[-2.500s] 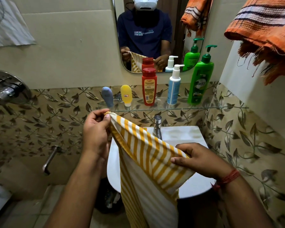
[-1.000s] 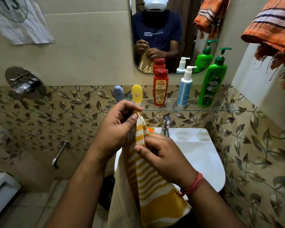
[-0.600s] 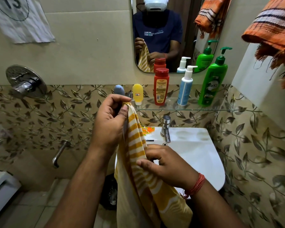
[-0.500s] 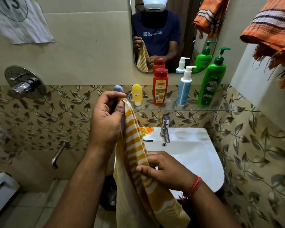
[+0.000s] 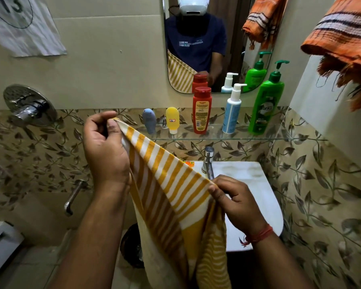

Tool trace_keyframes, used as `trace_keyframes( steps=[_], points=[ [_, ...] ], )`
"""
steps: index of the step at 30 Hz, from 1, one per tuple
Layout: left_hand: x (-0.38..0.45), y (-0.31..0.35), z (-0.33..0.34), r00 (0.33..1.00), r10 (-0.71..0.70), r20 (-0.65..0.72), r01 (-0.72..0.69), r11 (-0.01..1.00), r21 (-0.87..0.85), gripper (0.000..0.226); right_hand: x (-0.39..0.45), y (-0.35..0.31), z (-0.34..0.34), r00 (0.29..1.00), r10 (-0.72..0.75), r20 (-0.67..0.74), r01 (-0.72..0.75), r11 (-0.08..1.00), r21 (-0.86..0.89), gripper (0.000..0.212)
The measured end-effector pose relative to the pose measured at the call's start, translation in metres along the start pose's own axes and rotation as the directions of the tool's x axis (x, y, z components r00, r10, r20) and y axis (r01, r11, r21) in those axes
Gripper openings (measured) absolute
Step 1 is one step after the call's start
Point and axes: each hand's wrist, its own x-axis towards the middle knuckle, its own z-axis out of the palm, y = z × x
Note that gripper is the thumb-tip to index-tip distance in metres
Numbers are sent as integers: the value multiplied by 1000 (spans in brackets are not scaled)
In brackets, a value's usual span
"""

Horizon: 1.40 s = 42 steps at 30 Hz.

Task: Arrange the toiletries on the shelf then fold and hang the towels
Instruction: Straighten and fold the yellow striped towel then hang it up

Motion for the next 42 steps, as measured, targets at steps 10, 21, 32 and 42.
trace_keyframes(
  steps=[10,21,32,42],
  points=[
    [-2,5,7,1000,26,17,-26,1000,-12,32,-7,-8,31,976,103,192,-150,957,250,23],
    [-7,9,23,996,-15,91,14,1000,4,30,-14,-12,59,887,63,457,-107,992,71,29],
    [-17,18,34,983,8,182,-8,1000,-1,30,2,-6,91,916,226,332,-167,966,-198,31],
    [-18,20,33,983,21,184,-17,1000,-25,30,3,-4,98,930,249,269,-180,950,-256,28]
  ],
)
